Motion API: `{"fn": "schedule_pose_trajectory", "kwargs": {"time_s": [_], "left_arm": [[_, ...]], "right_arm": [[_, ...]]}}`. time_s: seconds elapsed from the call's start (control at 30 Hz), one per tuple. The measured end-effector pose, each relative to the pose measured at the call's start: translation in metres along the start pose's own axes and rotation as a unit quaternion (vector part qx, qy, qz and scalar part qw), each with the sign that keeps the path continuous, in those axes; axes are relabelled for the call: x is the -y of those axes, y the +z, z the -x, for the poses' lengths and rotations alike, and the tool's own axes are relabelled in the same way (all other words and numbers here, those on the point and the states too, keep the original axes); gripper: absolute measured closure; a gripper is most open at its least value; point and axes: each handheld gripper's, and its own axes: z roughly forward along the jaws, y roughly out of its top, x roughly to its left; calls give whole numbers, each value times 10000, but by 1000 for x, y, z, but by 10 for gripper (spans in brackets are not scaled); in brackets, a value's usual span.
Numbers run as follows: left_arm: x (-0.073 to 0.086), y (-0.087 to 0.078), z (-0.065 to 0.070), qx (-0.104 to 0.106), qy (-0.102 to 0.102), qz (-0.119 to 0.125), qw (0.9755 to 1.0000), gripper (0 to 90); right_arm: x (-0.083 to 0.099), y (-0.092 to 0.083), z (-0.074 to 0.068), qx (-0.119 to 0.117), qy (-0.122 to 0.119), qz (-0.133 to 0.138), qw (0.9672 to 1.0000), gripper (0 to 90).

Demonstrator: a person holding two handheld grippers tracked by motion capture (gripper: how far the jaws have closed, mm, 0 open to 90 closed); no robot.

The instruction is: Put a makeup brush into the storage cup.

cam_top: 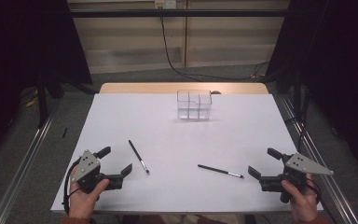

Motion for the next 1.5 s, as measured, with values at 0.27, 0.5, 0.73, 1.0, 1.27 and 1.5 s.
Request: {"fn": "schedule_pose_trajectory", "kwargs": {"time_s": [0.27, 0.5, 0.73, 1.0, 1.27, 1.5], "left_arm": [[-5, 4, -4, 40, -38, -39, 10000, 27], [-11, 11, -4, 173, 59, -113, 9998, 27], [-16, 20, -6, 270, 105, -294, 9991, 27], [-21, 34, -13, 306, 24, -467, 9984, 27], [-24, 46, -19, 314, -18, -681, 9972, 27], [-25, 53, -23, 437, -10, -958, 9944, 31]], "right_arm": [[0, 0, -1, -9, -3, -7, 10000, 2], [0, 0, -2, -22, -18, -26, 10000, 2], [-1, 1, -3, -39, -20, -38, 10000, 2], [-1, 2, -3, -68, -56, -54, 9999, 2], [0, 3, -3, -101, -40, -91, 9999, 2], [-1, 5, -3, -127, -49, -113, 9998, 2]]}}
